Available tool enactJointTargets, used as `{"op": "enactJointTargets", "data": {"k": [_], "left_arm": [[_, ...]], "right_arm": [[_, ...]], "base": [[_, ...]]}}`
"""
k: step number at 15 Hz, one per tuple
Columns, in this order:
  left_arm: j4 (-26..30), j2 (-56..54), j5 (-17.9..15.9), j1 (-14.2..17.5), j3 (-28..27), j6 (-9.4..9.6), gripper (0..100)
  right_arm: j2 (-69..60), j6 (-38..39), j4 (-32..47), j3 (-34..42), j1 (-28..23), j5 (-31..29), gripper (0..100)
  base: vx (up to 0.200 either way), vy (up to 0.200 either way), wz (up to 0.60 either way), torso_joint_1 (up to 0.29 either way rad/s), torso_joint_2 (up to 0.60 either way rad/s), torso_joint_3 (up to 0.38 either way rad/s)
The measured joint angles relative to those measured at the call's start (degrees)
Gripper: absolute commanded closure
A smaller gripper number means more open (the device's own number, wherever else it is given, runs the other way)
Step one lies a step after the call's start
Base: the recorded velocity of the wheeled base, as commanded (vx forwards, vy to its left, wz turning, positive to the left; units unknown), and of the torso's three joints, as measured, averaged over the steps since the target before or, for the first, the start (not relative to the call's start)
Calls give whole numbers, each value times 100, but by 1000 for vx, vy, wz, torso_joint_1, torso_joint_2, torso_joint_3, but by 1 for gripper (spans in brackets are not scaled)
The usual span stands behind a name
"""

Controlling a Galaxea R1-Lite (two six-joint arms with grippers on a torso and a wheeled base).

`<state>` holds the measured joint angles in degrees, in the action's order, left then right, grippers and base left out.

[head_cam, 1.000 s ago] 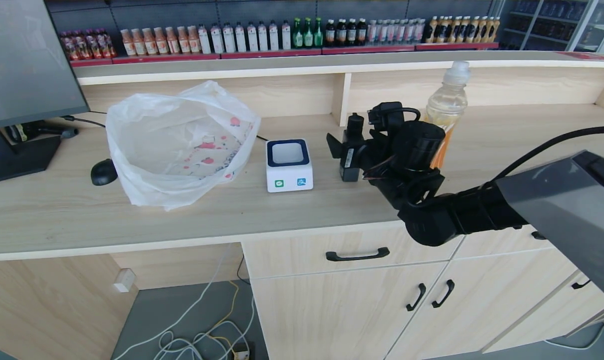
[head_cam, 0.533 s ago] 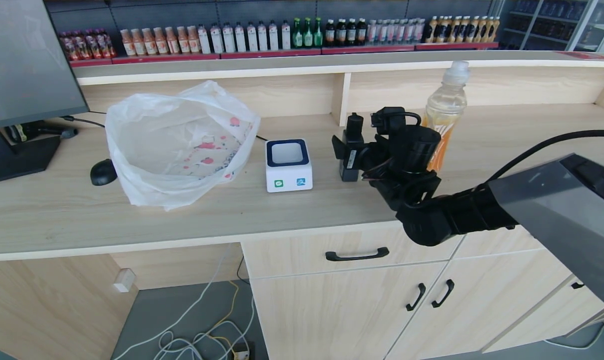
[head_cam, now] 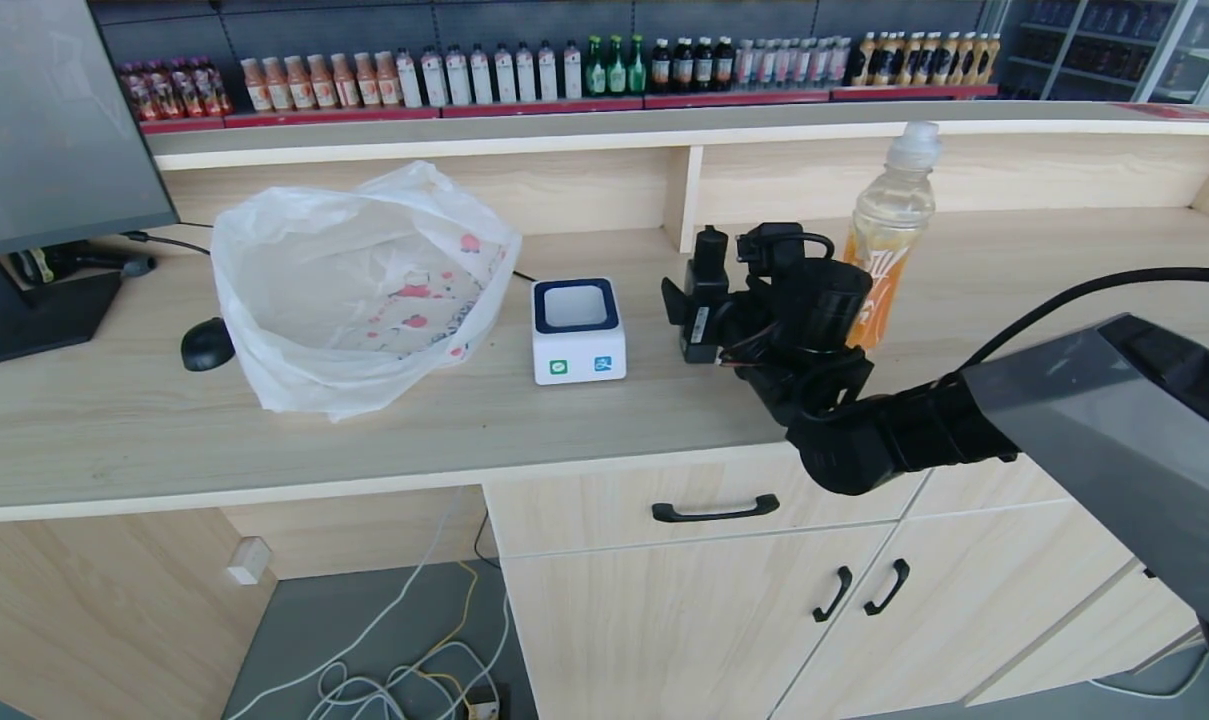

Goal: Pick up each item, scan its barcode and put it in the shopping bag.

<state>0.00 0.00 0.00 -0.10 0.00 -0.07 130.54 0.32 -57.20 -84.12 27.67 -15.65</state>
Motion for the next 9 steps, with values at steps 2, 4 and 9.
{"op": "enactJointTargets", "data": {"k": [2, 4, 9], "left_arm": [[0, 0, 0, 0, 0, 2, 0], [0, 0, 0, 0, 0, 2, 0], [0, 0, 0, 5, 0, 2, 0]], "right_arm": [[63, 1, -13, -4, 0, 0, 0], [111, 1, -24, -4, -6, 0, 0], [157, 4, -17, -98, -52, 4, 100]], "base": [[0, 0, 0, 0, 0, 0], [0, 0, 0, 0, 0, 0], [0, 0, 0, 0, 0, 0]]}}
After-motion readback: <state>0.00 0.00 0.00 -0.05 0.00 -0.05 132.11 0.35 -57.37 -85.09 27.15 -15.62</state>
